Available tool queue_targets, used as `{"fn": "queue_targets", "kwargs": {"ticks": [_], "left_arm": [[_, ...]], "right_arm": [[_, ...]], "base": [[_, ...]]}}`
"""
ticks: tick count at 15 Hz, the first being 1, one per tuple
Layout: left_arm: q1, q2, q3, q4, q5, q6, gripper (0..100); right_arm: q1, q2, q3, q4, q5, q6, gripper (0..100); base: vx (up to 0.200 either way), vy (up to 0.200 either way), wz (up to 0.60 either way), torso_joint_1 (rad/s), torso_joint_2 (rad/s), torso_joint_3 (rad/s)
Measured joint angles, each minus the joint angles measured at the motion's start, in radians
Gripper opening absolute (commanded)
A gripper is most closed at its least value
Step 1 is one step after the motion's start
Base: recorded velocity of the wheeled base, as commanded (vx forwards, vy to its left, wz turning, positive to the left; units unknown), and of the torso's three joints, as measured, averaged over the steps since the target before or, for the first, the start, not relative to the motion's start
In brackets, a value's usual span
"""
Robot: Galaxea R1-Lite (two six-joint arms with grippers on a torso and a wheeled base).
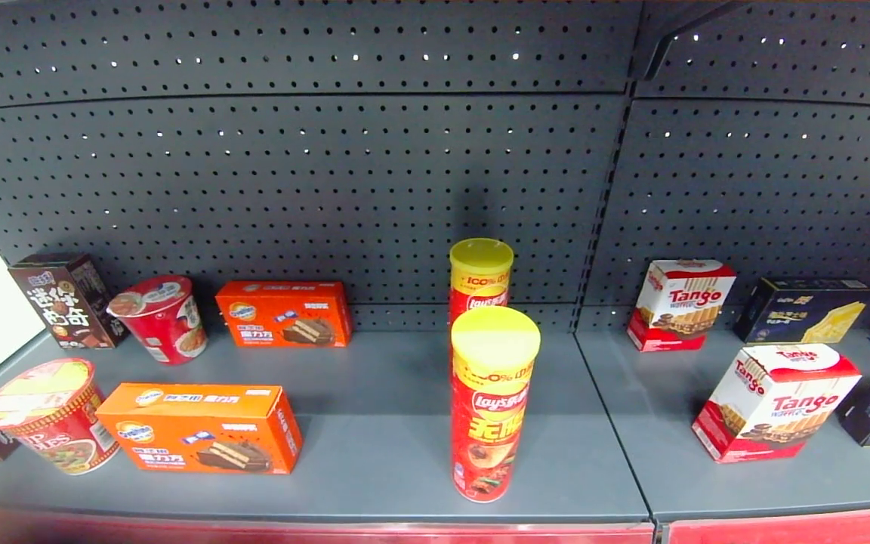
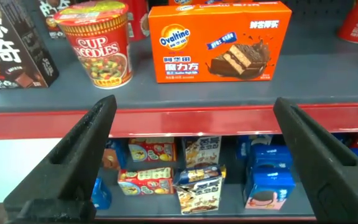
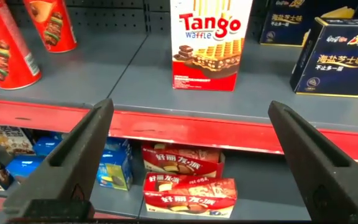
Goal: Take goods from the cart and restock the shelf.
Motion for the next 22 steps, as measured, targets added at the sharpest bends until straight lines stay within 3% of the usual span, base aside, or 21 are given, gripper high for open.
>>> {"fn": "queue_targets", "kwargs": {"ticks": [11,13,15,18,22], "left_arm": [[0.0,0.0,0.0,0.0,0.002,-0.003,100],[-0.001,0.0,0.0,0.0,0.007,-0.004,100],[-0.001,0.0,0.0,0.0,0.006,-0.005,100],[0.0,0.0,0.0,0.0,0.006,-0.005,100],[-0.001,0.0,0.0,0.0,0.006,-0.007,100]], "right_arm": [[0.0,0.0,0.002,-0.004,-0.003,-0.004,100],[0.0,0.0,0.002,-0.005,-0.062,-0.006,100],[0.0,0.0,0.009,-0.019,-0.205,0.008,100],[0.001,0.0,0.016,0.026,-0.068,-0.001,100],[0.0,0.0,0.018,0.023,-0.066,-0.002,100]], "base": [[0.0,0.0,0.0,0.0,0.0,0.0],[0.0,0.0,0.0,0.0,0.0,0.0],[0.0,0.0,0.0,0.0,0.0,0.0],[0.0,0.0,0.0,0.0,0.0,0.0],[0.0,0.0,0.0,0.0,0.0,0.0]]}}
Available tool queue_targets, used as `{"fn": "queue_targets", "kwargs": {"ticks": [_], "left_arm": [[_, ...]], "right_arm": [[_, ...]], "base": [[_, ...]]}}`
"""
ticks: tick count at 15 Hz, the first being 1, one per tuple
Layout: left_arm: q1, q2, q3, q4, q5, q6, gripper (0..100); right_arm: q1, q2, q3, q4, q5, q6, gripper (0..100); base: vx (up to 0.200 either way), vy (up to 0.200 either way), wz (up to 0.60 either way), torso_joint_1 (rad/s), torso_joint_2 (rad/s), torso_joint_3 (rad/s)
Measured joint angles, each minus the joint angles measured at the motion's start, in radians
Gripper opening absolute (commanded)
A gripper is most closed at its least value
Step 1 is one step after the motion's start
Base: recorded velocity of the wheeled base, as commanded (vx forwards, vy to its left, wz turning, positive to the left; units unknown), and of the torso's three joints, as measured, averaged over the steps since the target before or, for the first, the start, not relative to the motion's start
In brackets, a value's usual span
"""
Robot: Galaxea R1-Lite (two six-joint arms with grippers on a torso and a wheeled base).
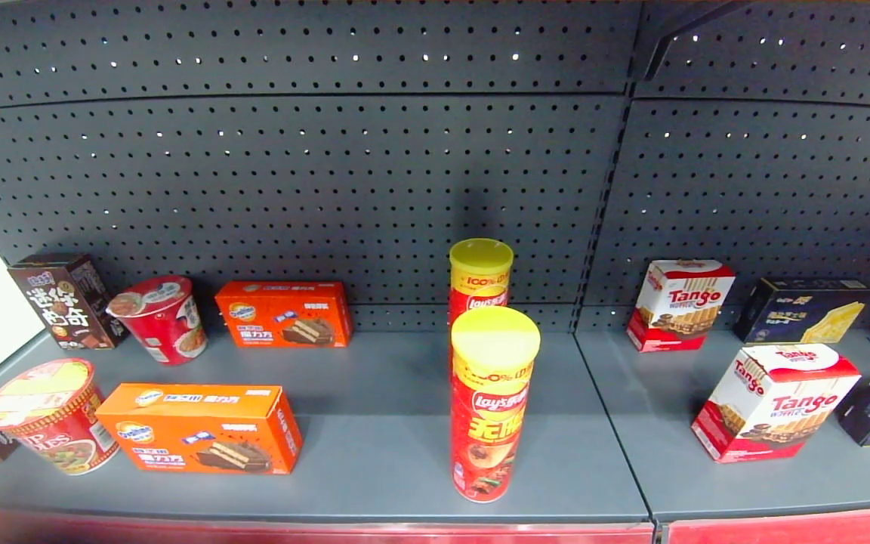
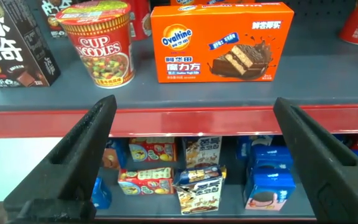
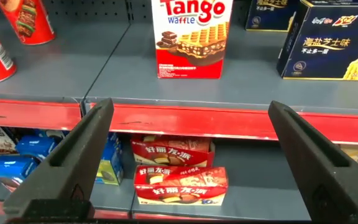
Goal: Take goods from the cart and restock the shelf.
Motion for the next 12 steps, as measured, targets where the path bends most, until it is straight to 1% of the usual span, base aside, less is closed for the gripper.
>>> {"fn": "queue_targets", "kwargs": {"ticks": [6,12], "left_arm": [[0.001,0.0,0.0,0.0,-0.004,0.0,100],[0.0,0.0,0.0,0.0,-0.003,-0.009,100]], "right_arm": [[0.0,0.0,0.001,0.0,0.0,0.0,100],[0.0,0.0,0.0,0.0,0.001,-0.003,100]], "base": [[0.0,0.0,0.0,0.0,0.0,0.0],[0.0,0.0,0.0,0.0,0.0,0.0]]}}
